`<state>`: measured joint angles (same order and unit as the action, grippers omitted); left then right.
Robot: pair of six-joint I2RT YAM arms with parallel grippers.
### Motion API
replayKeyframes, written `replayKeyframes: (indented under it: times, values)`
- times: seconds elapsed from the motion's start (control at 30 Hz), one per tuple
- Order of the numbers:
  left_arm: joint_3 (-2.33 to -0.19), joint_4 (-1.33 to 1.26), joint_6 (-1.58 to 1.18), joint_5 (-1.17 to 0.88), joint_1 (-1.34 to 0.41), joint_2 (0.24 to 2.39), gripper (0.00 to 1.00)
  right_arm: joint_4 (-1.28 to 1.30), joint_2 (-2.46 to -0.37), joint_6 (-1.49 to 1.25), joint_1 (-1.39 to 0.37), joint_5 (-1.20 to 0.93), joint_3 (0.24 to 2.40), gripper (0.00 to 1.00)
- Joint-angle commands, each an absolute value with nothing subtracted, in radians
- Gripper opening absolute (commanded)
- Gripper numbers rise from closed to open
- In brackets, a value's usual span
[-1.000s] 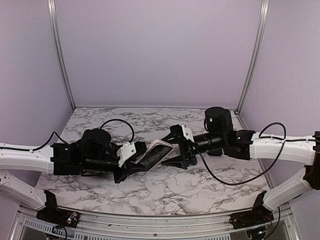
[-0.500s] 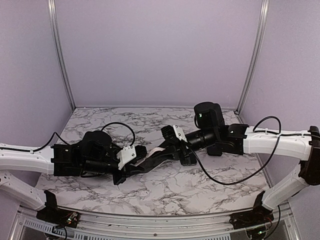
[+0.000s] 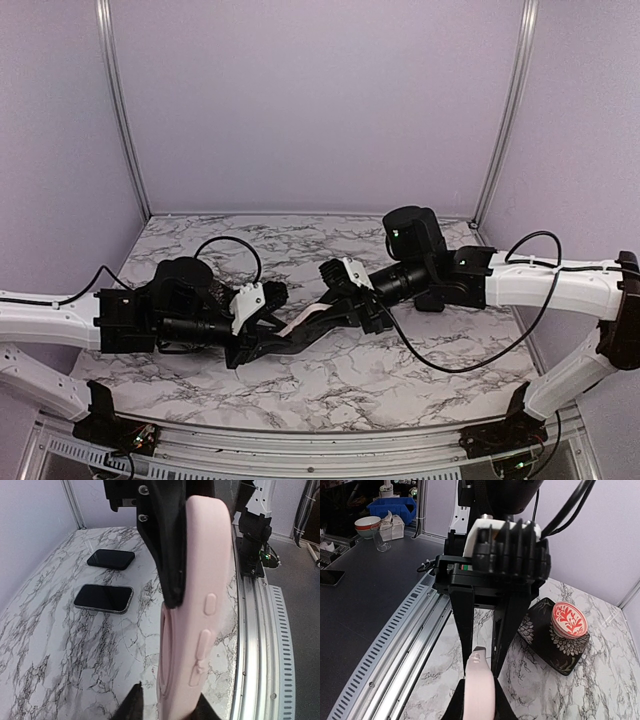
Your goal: Put the phone into the phone case
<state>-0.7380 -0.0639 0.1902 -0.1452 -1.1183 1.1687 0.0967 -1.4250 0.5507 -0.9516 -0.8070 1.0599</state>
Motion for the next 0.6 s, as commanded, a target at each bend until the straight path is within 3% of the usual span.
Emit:
replayKeyframes:
  times: [0.0, 0.37, 0.4, 0.47, 0.57]
  values:
    - [-0.790, -0.085, 0.177, -0.190, -1.118, 1.206, 0.14, 0.088, -1.406, 0.562, -0.960, -0.838, 1.124, 0.00]
    - [-0.835, -0.106, 0.170, -0.214, -1.120, 1.263, 0.20, 0.106, -1.379, 0.544, -0.962, -0.841, 1.130, 0.00]
    - [-0.839, -0.106, 0.171, -0.213, -1.120, 1.265, 0.16, 0.111, -1.378, 0.546, -0.962, -0.841, 1.133, 0.00]
    - [-0.843, -0.107, 0.171, -0.213, -1.120, 1.268, 0.00, 0.117, -1.371, 0.548, -0.962, -0.839, 1.134, 0.00]
    - [-0.846, -0.113, 0.160, -0.194, -1.120, 1.261, 0.00, 0.104, -1.358, 0.535, -0.962, -0.814, 1.126, 0.02]
